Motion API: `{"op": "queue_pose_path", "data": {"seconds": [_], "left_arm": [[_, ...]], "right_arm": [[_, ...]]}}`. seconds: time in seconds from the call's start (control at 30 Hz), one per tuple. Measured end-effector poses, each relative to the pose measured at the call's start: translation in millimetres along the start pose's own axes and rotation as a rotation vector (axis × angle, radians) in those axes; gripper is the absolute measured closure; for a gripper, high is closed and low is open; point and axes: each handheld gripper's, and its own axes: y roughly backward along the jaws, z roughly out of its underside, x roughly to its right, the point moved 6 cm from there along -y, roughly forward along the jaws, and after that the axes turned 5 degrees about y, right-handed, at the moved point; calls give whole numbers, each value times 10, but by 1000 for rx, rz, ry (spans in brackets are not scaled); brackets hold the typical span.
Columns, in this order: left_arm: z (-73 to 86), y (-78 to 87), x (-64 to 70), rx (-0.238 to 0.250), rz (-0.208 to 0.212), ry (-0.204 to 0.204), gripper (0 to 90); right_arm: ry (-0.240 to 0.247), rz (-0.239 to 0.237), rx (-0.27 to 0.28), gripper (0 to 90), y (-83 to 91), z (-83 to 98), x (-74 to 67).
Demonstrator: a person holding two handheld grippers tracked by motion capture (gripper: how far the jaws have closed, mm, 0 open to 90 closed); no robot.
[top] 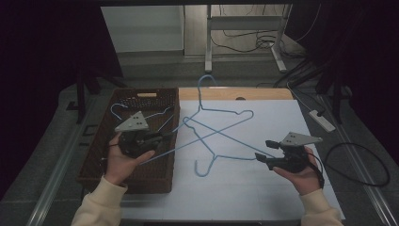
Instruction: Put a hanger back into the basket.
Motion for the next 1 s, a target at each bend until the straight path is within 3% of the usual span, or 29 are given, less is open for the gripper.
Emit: {"op": "queue_pose_path", "data": {"seconds": [0.27, 0.53, 0.7, 0.77, 1.0], "left_arm": [[154, 366, -194, 58, -73, 55, 879], [360, 677, -456, 116, -151, 145, 878], [476, 779, -590, 105, -211, 177, 878], [532, 847, -661, 90, -255, 186, 878], [622, 1019, -818, 100, -317, 230, 879]], "right_arm": [[0, -3, -30, 331, -81, 87, -42], [13, -8, -58, 327, -148, 129, -83], [35, -8, -79, 325, -179, 133, -121], [40, -10, -83, 323, -193, 137, -128], [38, -11, -84, 320, -196, 142, -124]]}}
